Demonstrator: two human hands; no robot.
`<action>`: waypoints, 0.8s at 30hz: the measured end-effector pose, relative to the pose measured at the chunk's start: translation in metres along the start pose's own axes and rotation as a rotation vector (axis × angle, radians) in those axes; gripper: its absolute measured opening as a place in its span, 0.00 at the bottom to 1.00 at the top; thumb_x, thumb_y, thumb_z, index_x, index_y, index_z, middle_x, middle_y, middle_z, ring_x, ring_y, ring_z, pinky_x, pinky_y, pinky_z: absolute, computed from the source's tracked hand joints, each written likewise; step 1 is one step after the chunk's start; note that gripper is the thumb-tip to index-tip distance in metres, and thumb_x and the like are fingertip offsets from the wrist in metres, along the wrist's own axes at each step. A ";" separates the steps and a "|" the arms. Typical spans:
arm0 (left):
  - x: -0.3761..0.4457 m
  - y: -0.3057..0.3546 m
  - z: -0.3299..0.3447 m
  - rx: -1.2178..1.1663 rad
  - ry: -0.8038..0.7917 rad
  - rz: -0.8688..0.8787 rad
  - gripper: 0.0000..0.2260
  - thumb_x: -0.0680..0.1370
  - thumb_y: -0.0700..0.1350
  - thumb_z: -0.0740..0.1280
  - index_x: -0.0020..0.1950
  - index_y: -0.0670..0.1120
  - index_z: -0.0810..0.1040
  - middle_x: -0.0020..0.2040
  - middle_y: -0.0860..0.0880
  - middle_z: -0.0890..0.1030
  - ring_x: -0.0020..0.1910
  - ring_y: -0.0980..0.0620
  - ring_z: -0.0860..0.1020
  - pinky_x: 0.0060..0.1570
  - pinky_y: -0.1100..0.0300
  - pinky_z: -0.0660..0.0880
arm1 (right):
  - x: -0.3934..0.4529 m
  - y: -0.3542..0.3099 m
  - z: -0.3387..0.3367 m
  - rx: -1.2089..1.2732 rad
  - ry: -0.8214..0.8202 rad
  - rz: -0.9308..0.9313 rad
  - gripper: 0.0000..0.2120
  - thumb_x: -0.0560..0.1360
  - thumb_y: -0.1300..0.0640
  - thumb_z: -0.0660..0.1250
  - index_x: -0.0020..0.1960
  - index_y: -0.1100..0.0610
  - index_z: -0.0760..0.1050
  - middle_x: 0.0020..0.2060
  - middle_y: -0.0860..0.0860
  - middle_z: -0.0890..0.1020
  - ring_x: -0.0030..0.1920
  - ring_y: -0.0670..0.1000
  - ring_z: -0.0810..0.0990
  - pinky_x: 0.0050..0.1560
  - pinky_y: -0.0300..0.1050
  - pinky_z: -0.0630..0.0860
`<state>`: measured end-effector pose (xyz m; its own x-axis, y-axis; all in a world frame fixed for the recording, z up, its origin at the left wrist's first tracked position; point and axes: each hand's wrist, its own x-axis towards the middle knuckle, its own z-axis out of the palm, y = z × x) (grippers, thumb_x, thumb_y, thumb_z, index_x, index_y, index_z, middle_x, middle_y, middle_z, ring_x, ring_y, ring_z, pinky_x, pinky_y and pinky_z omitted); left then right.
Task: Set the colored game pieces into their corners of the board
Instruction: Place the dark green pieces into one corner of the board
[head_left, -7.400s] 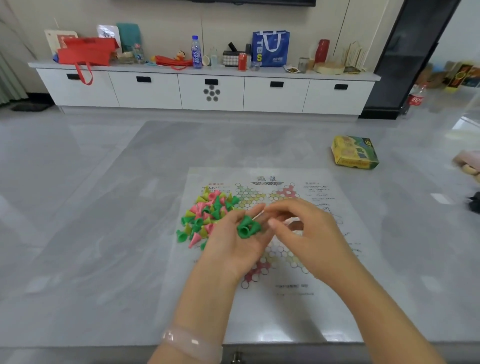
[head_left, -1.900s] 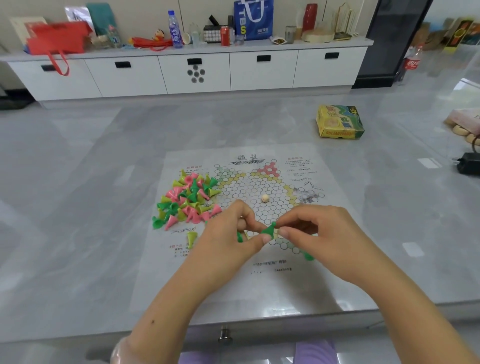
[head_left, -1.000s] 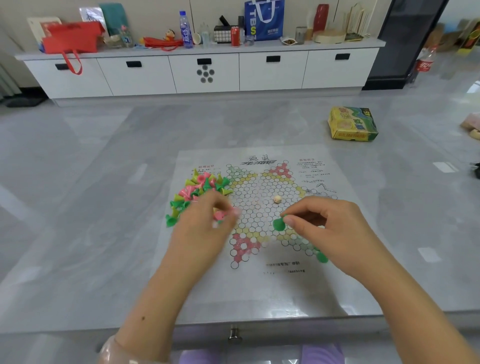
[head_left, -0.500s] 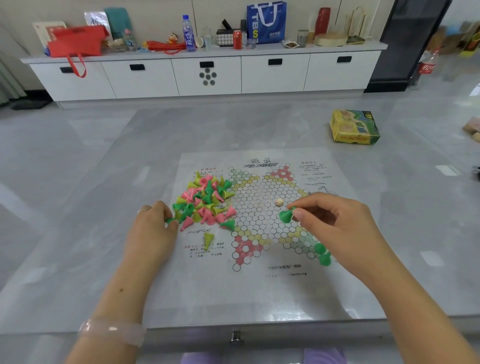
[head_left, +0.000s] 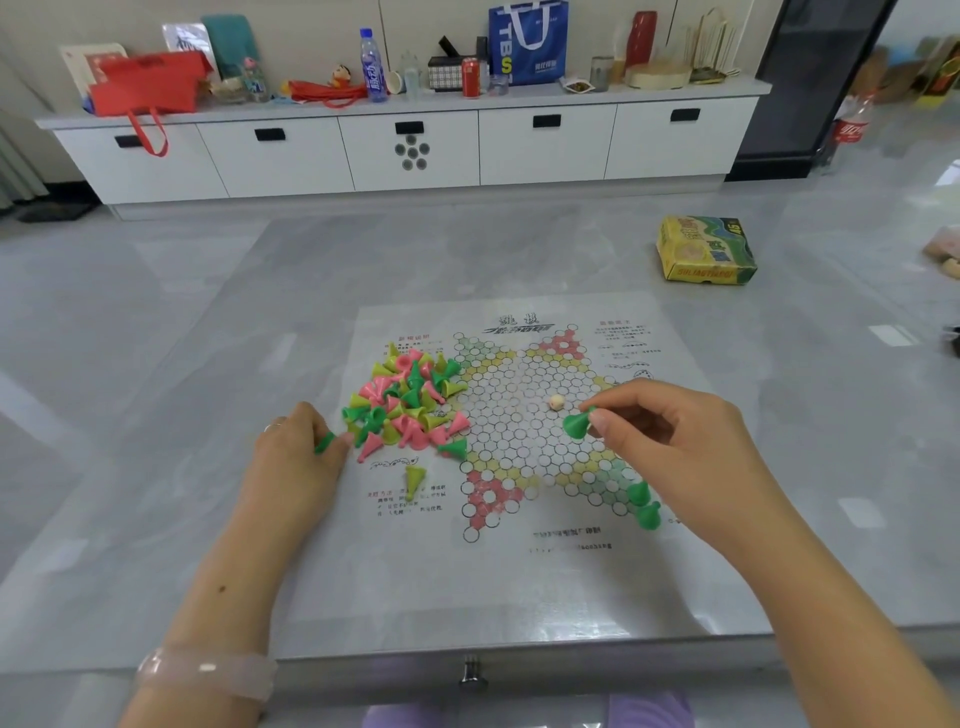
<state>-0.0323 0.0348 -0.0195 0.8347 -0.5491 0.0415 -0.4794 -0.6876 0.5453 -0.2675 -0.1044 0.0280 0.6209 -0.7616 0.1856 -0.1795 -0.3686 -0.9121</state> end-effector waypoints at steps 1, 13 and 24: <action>0.000 0.001 0.000 -0.033 0.040 -0.006 0.09 0.77 0.45 0.63 0.44 0.40 0.67 0.34 0.48 0.68 0.34 0.48 0.66 0.29 0.59 0.58 | 0.000 0.000 0.000 0.003 0.001 -0.001 0.08 0.72 0.61 0.68 0.41 0.48 0.80 0.37 0.41 0.83 0.38 0.41 0.80 0.41 0.30 0.76; 0.004 0.017 0.013 0.109 0.057 0.220 0.12 0.78 0.42 0.60 0.59 0.49 0.77 0.45 0.47 0.69 0.48 0.43 0.73 0.41 0.58 0.63 | -0.002 0.002 -0.003 -0.003 -0.001 -0.014 0.12 0.72 0.61 0.68 0.39 0.43 0.78 0.37 0.37 0.83 0.38 0.40 0.80 0.41 0.29 0.75; 0.006 0.021 0.015 0.128 0.100 0.149 0.15 0.75 0.33 0.59 0.58 0.42 0.78 0.49 0.40 0.70 0.52 0.39 0.72 0.42 0.58 0.61 | -0.005 0.002 -0.011 0.004 0.015 0.033 0.11 0.73 0.58 0.67 0.38 0.42 0.79 0.37 0.44 0.83 0.38 0.51 0.81 0.37 0.53 0.80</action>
<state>-0.0413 0.0098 -0.0207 0.7718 -0.6036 0.2001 -0.6246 -0.6604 0.4168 -0.2799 -0.1070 0.0289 0.6031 -0.7813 0.1609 -0.1966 -0.3411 -0.9193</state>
